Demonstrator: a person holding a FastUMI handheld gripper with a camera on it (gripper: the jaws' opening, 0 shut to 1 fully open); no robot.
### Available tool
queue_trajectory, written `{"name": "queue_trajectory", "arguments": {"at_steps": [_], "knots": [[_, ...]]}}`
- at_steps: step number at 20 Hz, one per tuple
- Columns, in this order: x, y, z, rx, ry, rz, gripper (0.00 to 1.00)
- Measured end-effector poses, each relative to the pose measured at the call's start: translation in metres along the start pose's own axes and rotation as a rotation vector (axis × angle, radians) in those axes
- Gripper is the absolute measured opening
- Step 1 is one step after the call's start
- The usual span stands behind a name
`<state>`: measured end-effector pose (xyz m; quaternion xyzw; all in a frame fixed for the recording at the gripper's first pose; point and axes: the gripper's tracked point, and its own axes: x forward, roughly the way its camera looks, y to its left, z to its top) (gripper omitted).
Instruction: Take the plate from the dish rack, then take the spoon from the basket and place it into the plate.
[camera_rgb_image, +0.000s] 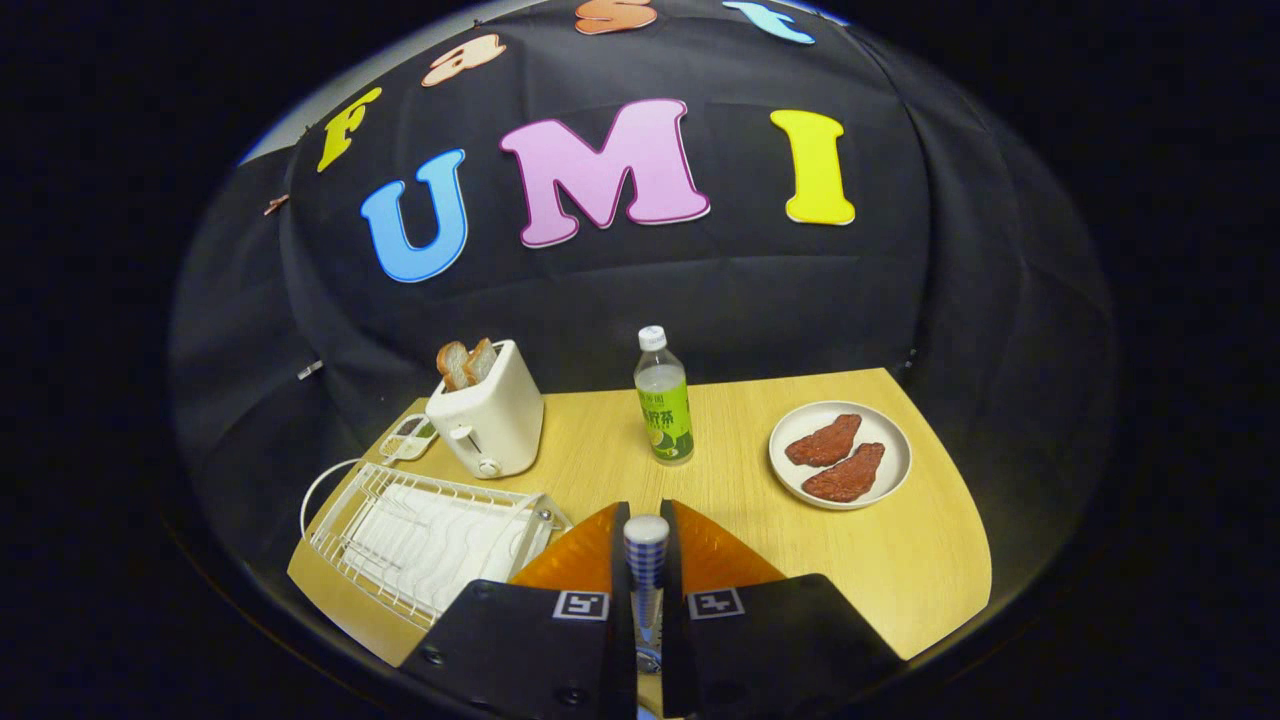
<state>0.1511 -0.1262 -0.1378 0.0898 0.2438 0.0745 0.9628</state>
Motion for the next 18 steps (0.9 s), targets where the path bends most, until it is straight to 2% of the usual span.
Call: {"name": "queue_trajectory", "arguments": {"at_steps": [3,6,12,15,18], "knots": [[-0.036,0.015,0.01,0.023,-0.029,-0.019,0.14],[-0.063,0.033,-0.014,0.044,-0.016,-0.036,0.14],[-0.074,0.066,-0.135,0.133,0.175,-0.068,0.14],[-0.073,0.07,-0.185,0.156,0.271,-0.091,0.14],[-0.066,0.068,-0.216,0.188,0.327,-0.115,0.14]]}}
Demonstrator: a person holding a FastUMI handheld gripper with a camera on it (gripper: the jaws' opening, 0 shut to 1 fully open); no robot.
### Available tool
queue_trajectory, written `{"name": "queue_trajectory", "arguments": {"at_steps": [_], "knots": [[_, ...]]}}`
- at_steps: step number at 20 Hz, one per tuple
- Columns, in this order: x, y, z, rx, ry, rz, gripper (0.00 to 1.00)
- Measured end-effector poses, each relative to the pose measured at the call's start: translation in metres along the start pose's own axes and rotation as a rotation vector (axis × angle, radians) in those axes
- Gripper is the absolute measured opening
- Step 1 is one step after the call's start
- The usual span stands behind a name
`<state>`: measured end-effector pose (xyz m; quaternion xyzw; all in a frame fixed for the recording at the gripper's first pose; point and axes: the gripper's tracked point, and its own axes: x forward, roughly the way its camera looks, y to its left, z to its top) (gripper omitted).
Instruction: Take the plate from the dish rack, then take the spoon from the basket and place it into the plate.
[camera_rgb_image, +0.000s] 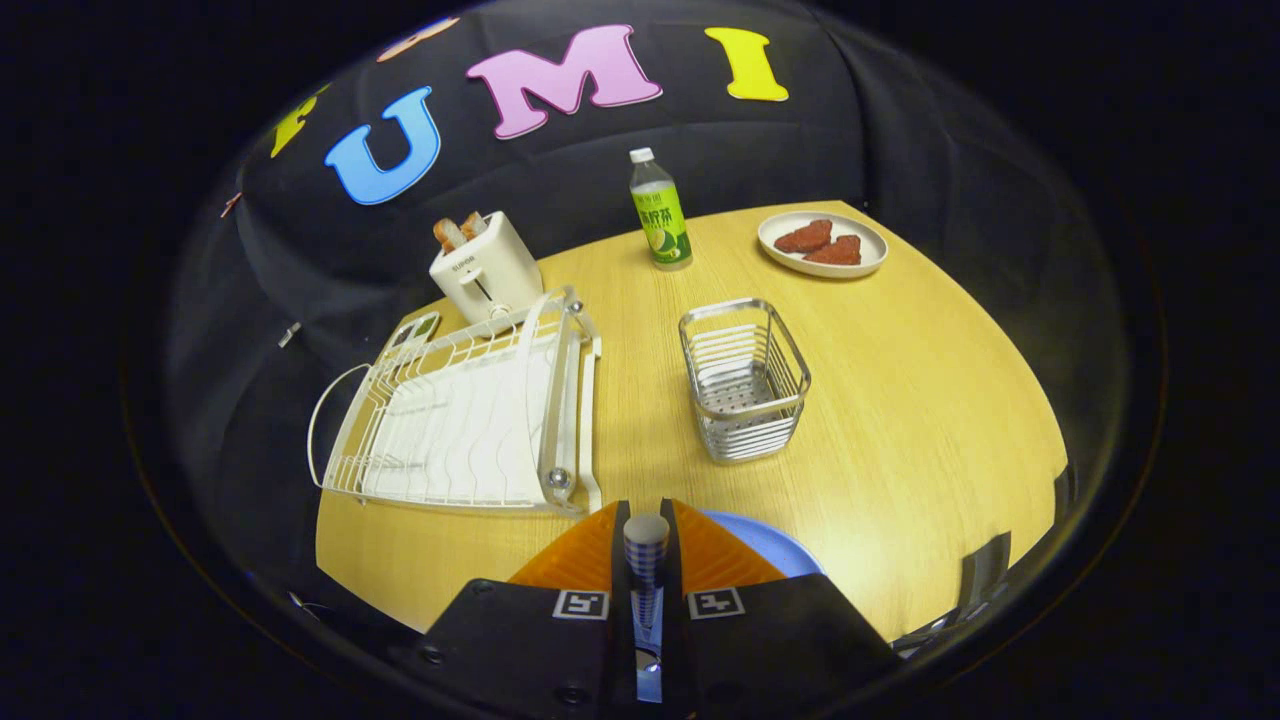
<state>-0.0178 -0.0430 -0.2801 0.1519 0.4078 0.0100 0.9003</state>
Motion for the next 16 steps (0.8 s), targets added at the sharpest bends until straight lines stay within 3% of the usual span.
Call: {"name": "queue_trajectory", "arguments": {"at_steps": [7,12,16], "knots": [[0.01,-0.001,-0.015,0.027,0.025,-0.034,0.18],[-0.008,-0.005,-0.004,-0.006,-0.039,-0.073,0.98],[-0.044,-0.002,0.05,-0.073,-0.209,-0.104,0.99]]}}
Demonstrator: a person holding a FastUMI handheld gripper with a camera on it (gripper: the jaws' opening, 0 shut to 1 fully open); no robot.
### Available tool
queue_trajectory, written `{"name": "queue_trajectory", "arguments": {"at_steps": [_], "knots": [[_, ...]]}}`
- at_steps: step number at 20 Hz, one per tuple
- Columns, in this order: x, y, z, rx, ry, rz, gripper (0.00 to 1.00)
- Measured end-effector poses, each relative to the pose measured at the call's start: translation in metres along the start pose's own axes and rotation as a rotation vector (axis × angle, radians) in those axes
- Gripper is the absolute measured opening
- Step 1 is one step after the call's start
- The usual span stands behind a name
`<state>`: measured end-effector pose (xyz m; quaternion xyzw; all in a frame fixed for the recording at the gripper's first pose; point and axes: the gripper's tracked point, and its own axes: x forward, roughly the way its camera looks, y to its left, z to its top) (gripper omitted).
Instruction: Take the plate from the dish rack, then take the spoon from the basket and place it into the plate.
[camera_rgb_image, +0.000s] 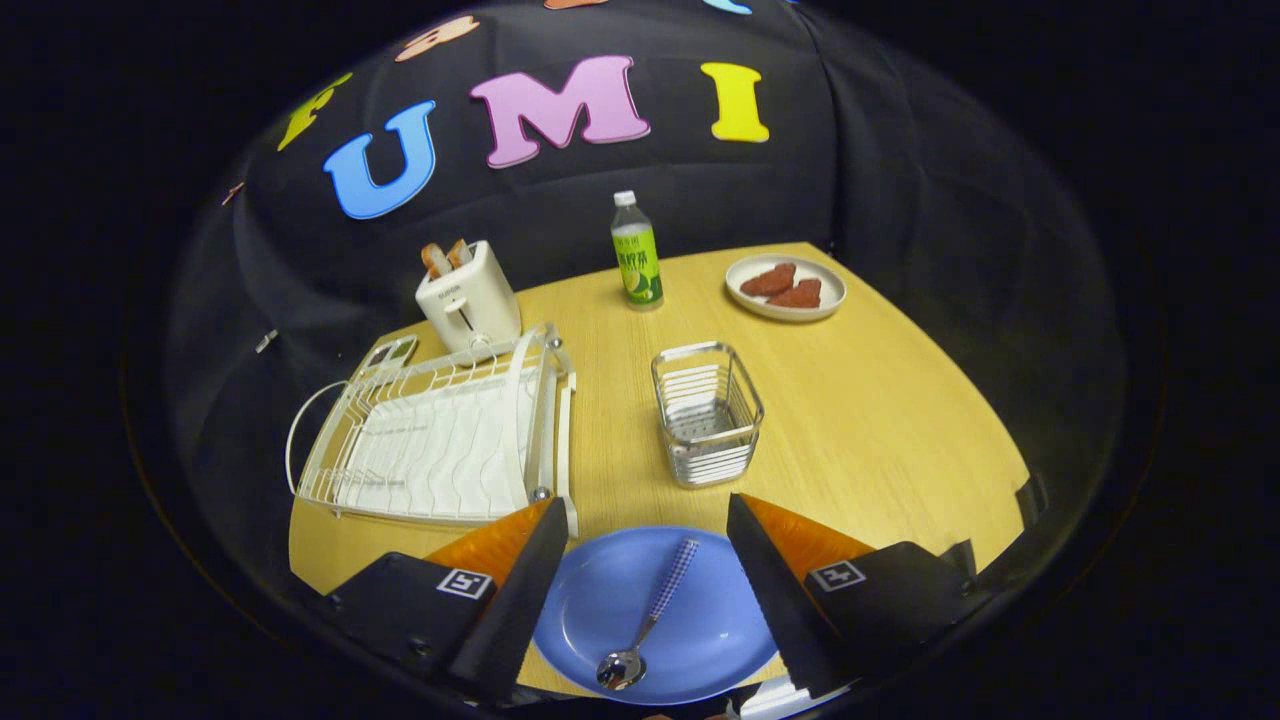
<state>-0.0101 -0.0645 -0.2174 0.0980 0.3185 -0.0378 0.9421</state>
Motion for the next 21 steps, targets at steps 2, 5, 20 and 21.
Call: {"name": "queue_trajectory", "arguments": {"at_steps": [2,5,20,21], "knots": [[-0.017,0.003,0.041,-0.048,-0.11,-0.01,0.99],[-0.054,0.007,0.109,-0.128,-0.292,-0.041,0.98],[-0.16,-0.01,0.219,-0.049,-0.63,-0.005,0.98],[-0.158,-0.013,0.219,-0.044,-0.629,0.004,0.98]]}}
